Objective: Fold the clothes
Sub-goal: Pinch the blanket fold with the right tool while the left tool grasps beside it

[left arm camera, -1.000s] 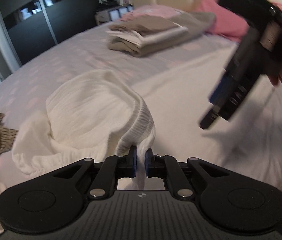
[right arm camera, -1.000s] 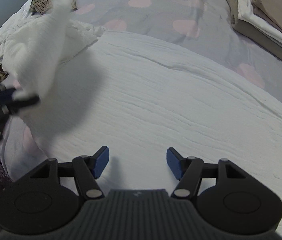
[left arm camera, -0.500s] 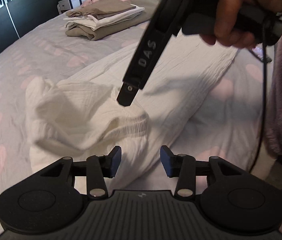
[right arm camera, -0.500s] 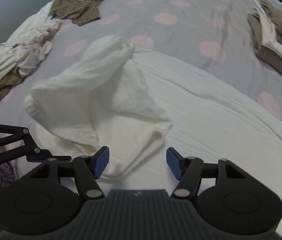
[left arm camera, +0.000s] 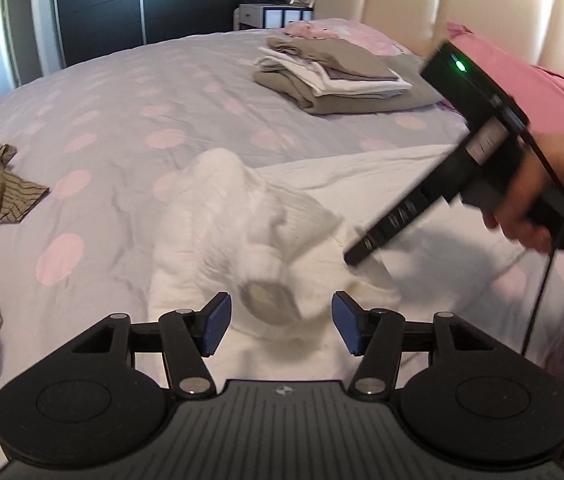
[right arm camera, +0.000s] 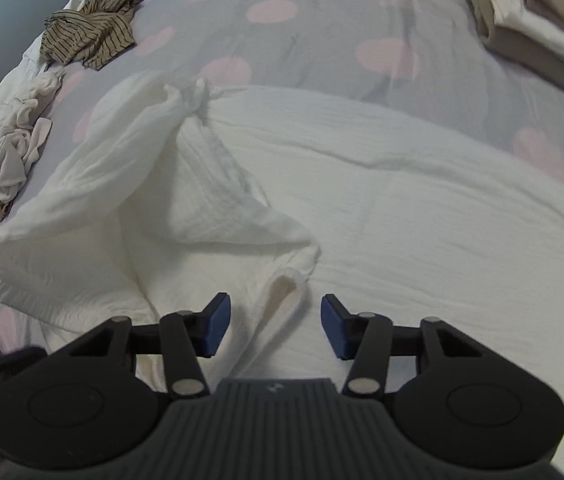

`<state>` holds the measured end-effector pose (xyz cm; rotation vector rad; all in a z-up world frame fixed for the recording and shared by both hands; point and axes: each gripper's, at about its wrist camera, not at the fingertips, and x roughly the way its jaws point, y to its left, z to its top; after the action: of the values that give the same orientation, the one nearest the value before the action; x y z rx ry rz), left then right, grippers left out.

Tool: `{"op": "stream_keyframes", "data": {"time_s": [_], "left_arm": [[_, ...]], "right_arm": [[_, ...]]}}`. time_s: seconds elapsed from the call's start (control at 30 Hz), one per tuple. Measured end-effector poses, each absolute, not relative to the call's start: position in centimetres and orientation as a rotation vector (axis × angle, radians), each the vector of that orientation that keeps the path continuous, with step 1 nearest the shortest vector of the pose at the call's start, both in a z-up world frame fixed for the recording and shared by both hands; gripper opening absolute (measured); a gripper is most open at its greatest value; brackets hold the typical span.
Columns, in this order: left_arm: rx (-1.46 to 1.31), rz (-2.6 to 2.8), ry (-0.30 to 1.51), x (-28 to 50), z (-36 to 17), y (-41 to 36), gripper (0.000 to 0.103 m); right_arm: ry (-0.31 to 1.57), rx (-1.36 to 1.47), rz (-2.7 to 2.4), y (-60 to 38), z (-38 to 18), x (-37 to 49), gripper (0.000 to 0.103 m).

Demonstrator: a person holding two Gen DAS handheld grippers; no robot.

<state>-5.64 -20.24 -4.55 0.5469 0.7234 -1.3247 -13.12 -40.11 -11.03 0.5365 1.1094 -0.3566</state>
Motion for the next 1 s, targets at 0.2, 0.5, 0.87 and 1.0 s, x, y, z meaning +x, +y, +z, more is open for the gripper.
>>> {"op": "stream_keyframes", "data": {"time_s": [0.2,0.5,0.87,1.0], "left_arm": [[0.507,-1.365,0.776,-4.3,-3.8,-21.5,0.02],[0.603,-1.559,0.707,-6.6,-0.8,-25.7,0.011],[0.725,-1.657,0.91,-8.6,-6.6,-31.9,0.01],[0.741,-1.655,0.936,-8.8,-7.8,-32.5,0.01]], "right_arm": [[1.094,0.563,-0.317,-39.1,-11.2,-13.2,0.014],[1.037,0.435,-0.292,-36.9,-8.2,-14.7,0.01],[1.011,0.615,-0.335,-39.7,-10.5,-18.7,0.01],[1.017,0.666,-0.327,-40.5,-11.2,-19.4,0.014]]}}
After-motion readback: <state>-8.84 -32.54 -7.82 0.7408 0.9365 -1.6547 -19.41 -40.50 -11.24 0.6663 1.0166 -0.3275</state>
